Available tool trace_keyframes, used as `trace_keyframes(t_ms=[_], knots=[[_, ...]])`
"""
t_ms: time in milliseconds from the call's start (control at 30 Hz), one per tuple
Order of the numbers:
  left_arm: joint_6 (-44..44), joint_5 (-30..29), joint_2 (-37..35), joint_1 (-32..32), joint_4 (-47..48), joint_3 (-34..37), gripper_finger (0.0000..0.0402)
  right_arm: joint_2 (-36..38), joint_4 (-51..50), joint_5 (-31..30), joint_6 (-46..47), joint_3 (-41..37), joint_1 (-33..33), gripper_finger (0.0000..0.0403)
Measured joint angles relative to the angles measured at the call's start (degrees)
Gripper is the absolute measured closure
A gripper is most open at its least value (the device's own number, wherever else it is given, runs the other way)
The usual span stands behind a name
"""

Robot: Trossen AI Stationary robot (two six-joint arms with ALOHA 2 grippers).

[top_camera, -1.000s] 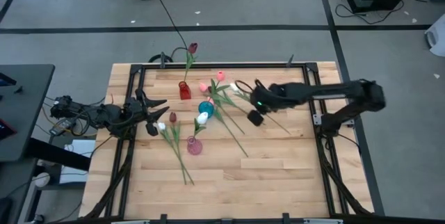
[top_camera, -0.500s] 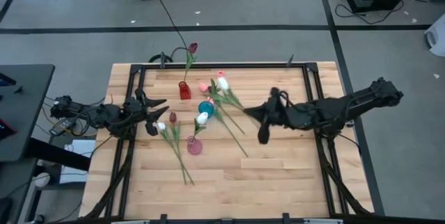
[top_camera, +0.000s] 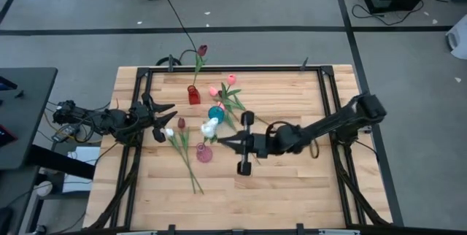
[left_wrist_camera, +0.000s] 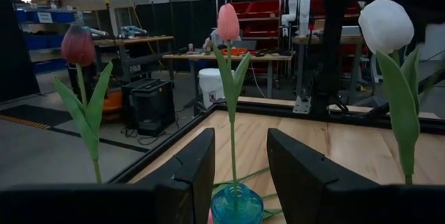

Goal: Sort flowers into vase by color
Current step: Put the right white tulip into the pink vase

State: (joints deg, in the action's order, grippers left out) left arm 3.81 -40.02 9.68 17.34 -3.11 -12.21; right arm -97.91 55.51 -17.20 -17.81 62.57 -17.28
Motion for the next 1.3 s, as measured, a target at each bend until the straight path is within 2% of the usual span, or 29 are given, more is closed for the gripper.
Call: trace_keyframes(t_ms=[100,200,567,833,1000,1167,1300], knots=[[0.0,0.0,0.0,0.0,0.0,0.0,0.0264,-5.1,11.4,2.4,-2.6,0.0,0.3,0.0399],[0.0,0.0,0.0,0.0,0.0,0.0,0.0264,-9.1,17.5,3.4,-4.8,0.3,0.5,0.0399],[0.3,0.0,0.0,0.0,0.0,0.0,0.0264,-17.3,18.0,7.2,-7.7,9.2,1.3,0.0398],[0.3,0.0,0.0,0.0,-0.2,0.0,0.0264,-17.4,18.7,11.2,-7.6,9.6,2.8,0.0398],[0.3,0.0,0.0,0.0,-0.5,0.0,0.0264,-19.2,20.5,13.9,-3.4,10.4,4.2,0.0398],[0.4,0.0,0.0,0.0,-0.5,0.0,0.0264,-25.1,20.3,13.0,-4.1,14.8,4.4,0.0398],[0.4,0.0,0.0,0.0,0.0,0.0,0.0264,-25.9,20.5,10.9,-6.2,15.6,4.4,0.0398]])
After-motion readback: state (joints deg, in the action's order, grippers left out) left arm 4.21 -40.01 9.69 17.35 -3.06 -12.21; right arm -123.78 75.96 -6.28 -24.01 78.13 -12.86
